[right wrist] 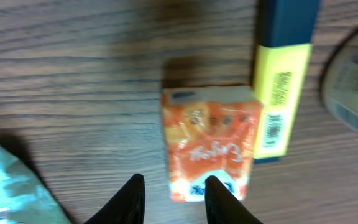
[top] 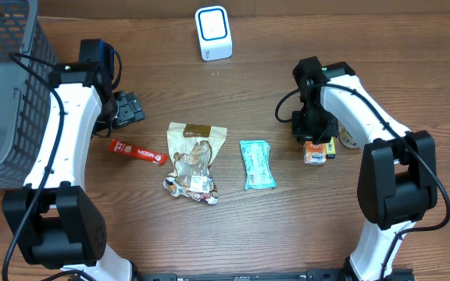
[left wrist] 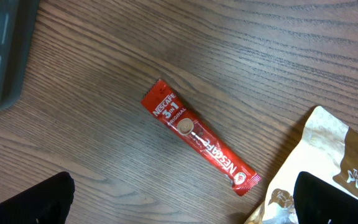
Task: Scan the item barcode
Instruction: 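Open the right gripper and move it over the teal packet, then lower the right gripper and pinch the teal packet's edge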
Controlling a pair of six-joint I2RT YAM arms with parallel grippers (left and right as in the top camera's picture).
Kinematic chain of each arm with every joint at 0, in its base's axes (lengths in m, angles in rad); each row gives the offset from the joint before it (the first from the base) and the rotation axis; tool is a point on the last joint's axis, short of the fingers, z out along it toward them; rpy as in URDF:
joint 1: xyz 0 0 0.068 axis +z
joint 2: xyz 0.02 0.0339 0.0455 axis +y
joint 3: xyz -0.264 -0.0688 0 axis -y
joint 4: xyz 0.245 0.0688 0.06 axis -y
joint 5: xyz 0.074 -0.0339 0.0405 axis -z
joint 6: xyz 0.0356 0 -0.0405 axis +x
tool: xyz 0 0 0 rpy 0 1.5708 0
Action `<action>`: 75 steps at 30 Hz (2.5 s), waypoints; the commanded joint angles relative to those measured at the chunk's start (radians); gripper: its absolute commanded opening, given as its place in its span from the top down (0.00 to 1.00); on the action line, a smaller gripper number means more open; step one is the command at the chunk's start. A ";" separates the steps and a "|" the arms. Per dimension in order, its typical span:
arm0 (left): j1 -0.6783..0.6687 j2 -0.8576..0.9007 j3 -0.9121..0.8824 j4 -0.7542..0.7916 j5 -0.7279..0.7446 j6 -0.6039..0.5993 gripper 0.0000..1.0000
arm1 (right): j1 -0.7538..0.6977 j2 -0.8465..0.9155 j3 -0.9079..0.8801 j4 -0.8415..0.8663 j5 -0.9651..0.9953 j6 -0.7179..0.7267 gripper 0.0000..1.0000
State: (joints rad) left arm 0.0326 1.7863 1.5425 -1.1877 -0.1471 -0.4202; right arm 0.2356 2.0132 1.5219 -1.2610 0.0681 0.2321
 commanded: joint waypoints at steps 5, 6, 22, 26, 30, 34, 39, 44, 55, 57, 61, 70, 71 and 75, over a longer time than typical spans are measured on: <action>-0.008 0.000 0.014 -0.001 -0.010 -0.006 0.00 | -0.001 -0.004 -0.051 0.039 -0.048 0.009 0.69; -0.008 0.000 0.014 -0.001 -0.010 -0.006 0.00 | -0.001 -0.004 -0.060 0.051 -0.048 0.008 0.69; -0.008 0.000 0.014 -0.001 -0.010 -0.007 0.00 | -0.002 -0.004 -0.123 0.094 0.060 0.007 0.71; -0.008 0.000 0.014 0.000 -0.010 -0.006 0.00 | -0.002 -0.004 -0.123 0.078 0.127 0.004 0.71; -0.008 0.000 0.014 -0.001 -0.010 -0.006 0.00 | -0.002 -0.004 -0.123 0.074 0.142 0.003 0.71; -0.008 0.000 0.014 0.000 -0.010 -0.006 0.00 | 0.003 -0.006 -0.077 0.020 0.119 0.004 0.73; -0.008 0.000 0.014 -0.001 -0.010 -0.006 0.00 | 0.048 -0.016 0.046 -0.069 -0.032 0.004 0.71; -0.008 0.000 0.014 0.000 -0.010 -0.006 0.00 | 0.144 -0.023 0.084 -0.068 -0.223 0.009 0.65; -0.008 0.000 0.014 -0.001 -0.010 -0.006 0.00 | 0.264 -0.023 0.006 -0.035 -0.050 0.169 0.58; -0.008 0.000 0.014 -0.001 -0.010 -0.006 0.00 | 0.261 -0.023 -0.009 -0.038 -0.042 0.171 0.59; -0.008 0.000 0.014 0.000 -0.010 -0.006 0.00 | 0.251 -0.023 -0.052 -0.043 -0.012 0.218 0.62; -0.008 0.000 0.014 -0.001 -0.010 -0.006 0.00 | 0.248 -0.023 -0.177 0.017 -0.034 0.257 0.62; -0.008 0.000 0.014 -0.001 -0.010 -0.006 0.00 | 0.248 -0.023 -0.185 0.026 -0.045 0.272 0.62; -0.008 0.000 0.014 0.000 -0.010 -0.006 0.00 | 0.254 -0.023 -0.203 0.056 -0.191 0.277 0.62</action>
State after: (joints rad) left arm 0.0326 1.7863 1.5425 -1.1877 -0.1471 -0.4202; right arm 0.4858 2.0113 1.3285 -1.2156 -0.0147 0.4789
